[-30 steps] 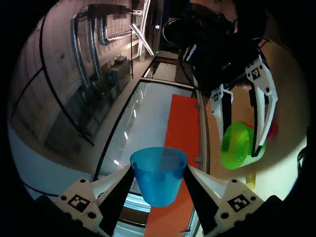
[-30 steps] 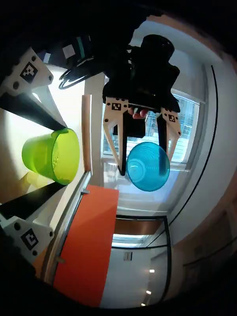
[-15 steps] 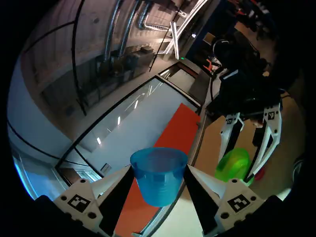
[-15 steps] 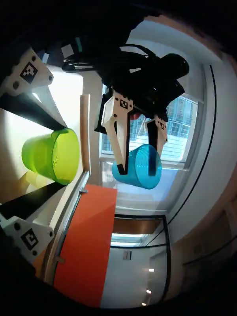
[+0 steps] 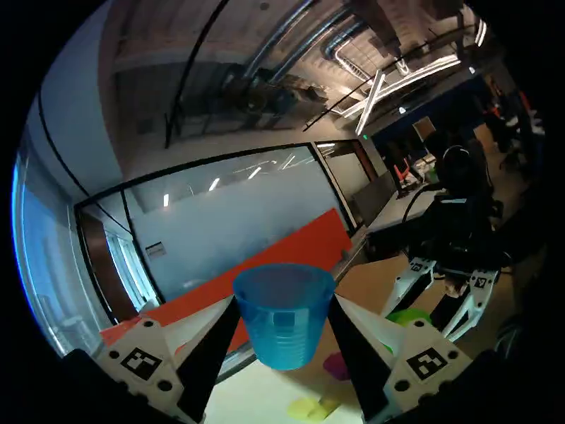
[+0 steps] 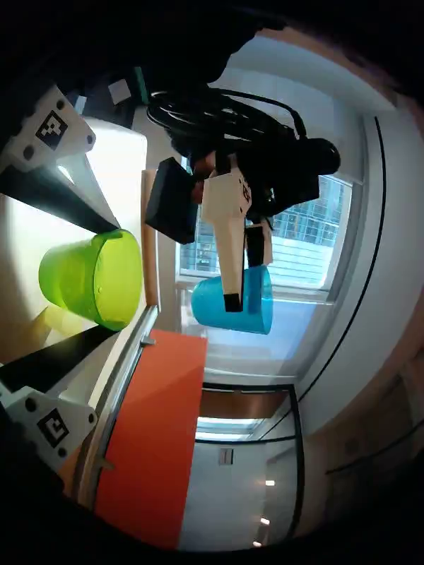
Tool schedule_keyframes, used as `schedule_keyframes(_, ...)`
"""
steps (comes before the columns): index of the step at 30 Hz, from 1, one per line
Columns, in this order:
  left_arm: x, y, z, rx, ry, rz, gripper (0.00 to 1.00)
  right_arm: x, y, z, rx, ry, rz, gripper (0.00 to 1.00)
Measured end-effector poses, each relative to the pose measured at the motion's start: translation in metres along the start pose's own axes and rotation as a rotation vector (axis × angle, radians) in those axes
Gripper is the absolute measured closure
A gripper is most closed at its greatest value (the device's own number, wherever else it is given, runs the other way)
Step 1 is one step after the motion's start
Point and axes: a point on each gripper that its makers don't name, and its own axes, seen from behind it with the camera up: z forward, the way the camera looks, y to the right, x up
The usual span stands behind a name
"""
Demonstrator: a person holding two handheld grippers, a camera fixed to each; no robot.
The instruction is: Pour water
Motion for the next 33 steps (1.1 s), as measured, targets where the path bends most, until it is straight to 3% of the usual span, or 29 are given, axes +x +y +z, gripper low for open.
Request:
schedule_keyframes(5, -0.005, -0.001, -0.001, -0.021, 0.000, -0.128, 0.16, 0.003, -0.001, -0.001, -0.001, 0.002, -0.001, 0.09)
schedule_keyframes(8, -0.009, -0.003, -0.002, -0.024, -0.003, -0.170, 0.16, 0.003, 0.000, -0.001, -0.005, 0.002, -0.002, 0.09)
schedule_keyframes(15, -0.027, -0.005, -0.005, -0.007, -0.039, -0.160, 0.16, 0.001, 0.000, -0.001, -0.012, -0.004, -0.001, 0.09)
schedule_keyframes(33, -0.098, 0.006, -0.027, -0.006, -0.161, -0.239, 0.16, -0.010, -0.006, -0.004, -0.012, -0.044, 0.010, 0.09)
